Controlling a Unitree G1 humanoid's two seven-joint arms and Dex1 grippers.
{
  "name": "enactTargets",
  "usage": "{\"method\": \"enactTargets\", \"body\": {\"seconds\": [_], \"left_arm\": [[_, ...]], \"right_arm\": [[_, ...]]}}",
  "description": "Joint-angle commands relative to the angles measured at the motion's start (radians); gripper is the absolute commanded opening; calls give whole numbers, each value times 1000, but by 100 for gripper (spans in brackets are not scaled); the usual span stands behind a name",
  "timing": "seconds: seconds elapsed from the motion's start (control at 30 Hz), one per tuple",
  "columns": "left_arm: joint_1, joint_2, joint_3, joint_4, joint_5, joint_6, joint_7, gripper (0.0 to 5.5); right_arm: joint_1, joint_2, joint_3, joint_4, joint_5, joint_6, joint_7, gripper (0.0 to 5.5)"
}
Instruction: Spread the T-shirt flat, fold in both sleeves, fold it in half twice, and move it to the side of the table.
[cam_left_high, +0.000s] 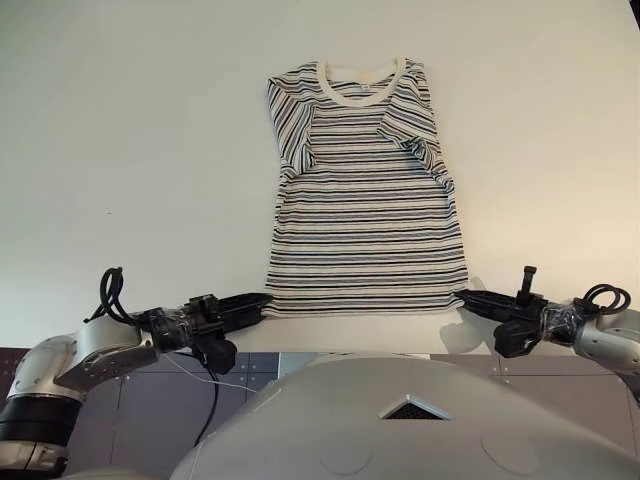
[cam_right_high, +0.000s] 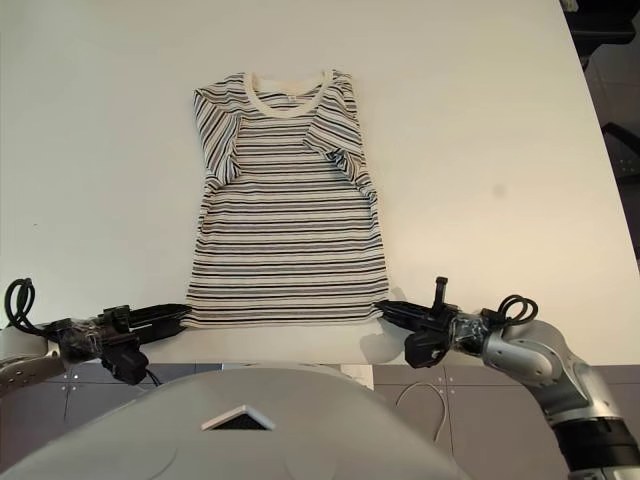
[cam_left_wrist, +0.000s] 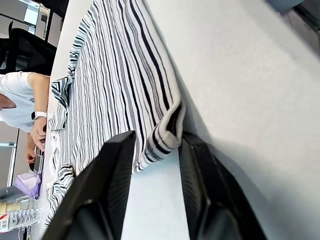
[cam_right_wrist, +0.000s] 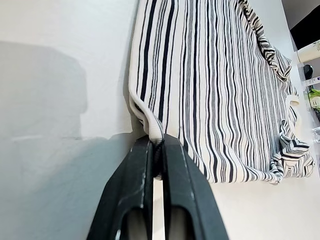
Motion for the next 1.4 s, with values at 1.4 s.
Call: {"method": "enactTargets", "body": {"seconds": [1.4], "left_arm": [[-1125,-368,-278,417,-665,1136,-435,11]], "right_arm": [[-1324,231,192,802,385,911,424,10]]}}
